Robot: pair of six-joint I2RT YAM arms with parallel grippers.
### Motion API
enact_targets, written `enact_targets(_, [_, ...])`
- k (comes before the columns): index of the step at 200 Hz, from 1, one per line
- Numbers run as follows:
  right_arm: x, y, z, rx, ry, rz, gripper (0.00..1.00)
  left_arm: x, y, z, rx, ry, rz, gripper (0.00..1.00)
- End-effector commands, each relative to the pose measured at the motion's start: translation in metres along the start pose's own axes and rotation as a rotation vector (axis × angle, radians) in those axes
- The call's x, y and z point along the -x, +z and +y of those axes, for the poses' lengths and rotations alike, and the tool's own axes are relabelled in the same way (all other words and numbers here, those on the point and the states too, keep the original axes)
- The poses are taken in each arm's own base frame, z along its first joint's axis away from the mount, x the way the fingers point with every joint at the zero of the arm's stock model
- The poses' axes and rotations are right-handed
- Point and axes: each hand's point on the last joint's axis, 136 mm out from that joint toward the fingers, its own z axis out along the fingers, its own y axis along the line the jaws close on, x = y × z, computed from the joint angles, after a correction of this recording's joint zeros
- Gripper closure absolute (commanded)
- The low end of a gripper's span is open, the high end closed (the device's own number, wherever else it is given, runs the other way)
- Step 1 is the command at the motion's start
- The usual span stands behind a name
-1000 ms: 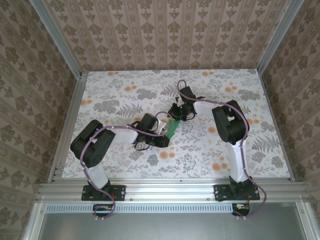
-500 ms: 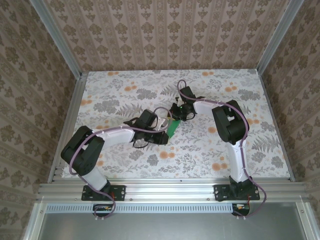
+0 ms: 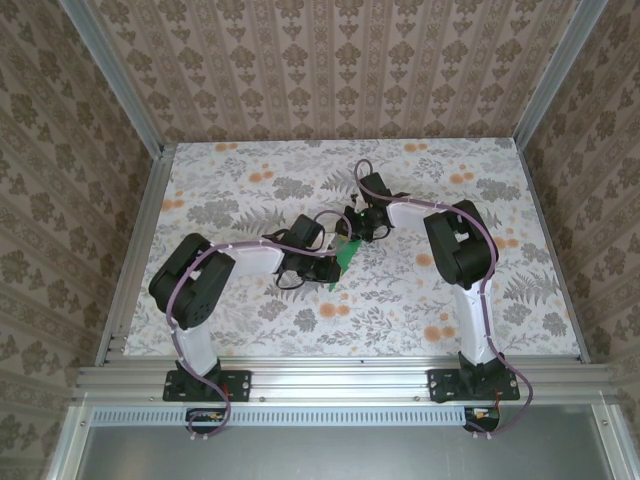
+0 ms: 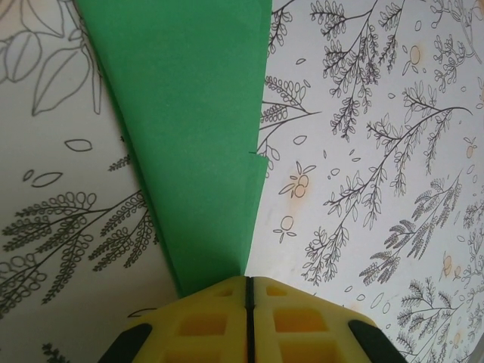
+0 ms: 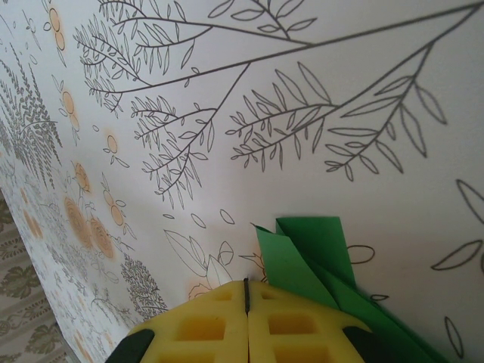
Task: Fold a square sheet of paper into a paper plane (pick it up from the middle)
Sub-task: Fold the wing for the fifth time at the center of the table.
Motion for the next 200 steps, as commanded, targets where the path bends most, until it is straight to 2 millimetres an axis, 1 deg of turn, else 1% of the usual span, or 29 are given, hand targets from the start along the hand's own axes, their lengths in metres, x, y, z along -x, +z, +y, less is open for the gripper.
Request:
enact_targets(1, [-0.009,0.019,-0.056,-0.171,0.080,0.022,0.93,-0.024,0.003,0.006,0.022,-0.022,0.071,0.90])
enact_targets(19, [-0.008,0.018,-0.056,-0.175,0.082,0.021,0.93,-0.041,0.001,0.011,0.041,-0.022,0.106,0.90])
enact_targets(56, [-0.008,0.017,-0.054,-0.172,0.082,0.023,0.93,-0.071,-0.012,0.018,0.087,-0.011,0.166,0.91])
enact_targets(72, [-0.007,0.015,-0.051,-0.165,0.078,0.020,0.93,-0.078,-0.016,0.017,0.092,0.000,0.181,0.90])
enact_targets(82, [-0.005,0.012,-0.046,-0.156,0.072,0.016,0.93,-0.079,-0.018,0.015,0.094,0.010,0.183,0.90])
enact_targets(102, [-0.003,0.005,-0.032,-0.125,0.054,0.013,0.92,-0.070,-0.024,0.007,0.090,0.026,0.154,0.90])
enact_targets(119, [0.003,-0.008,-0.008,-0.065,0.024,0.000,0.89,-0.056,-0.032,-0.002,0.083,0.045,0.108,0.89])
enact_targets(129, [0.006,-0.020,0.009,-0.026,-0.003,-0.019,0.86,-0.046,-0.038,-0.008,0.081,0.062,0.074,0.86])
enact_targets(142, [0.010,-0.042,0.030,0.012,-0.040,-0.059,0.79,-0.035,-0.046,-0.013,0.095,0.076,0.030,0.82])
enact_targets(155, [0.014,-0.065,0.041,0.028,-0.054,-0.115,0.69,-0.025,-0.053,-0.013,0.127,0.090,-0.011,0.78])
enact_targets(164, [0.017,-0.080,0.045,0.039,-0.053,-0.156,0.64,-0.018,-0.059,-0.011,0.165,0.098,-0.038,0.74])
enact_targets(177, [0.019,-0.098,0.040,0.032,-0.045,-0.209,0.56,-0.008,-0.065,-0.009,0.225,0.116,-0.071,0.69])
enact_targets(190, [0.018,-0.115,0.027,-0.002,-0.033,-0.267,0.50,0.002,-0.071,-0.007,0.285,0.133,-0.101,0.65])
enact_targets(200, [0.018,-0.127,0.013,-0.035,-0.017,-0.312,0.45,0.009,-0.074,-0.004,0.339,0.145,-0.112,0.60])
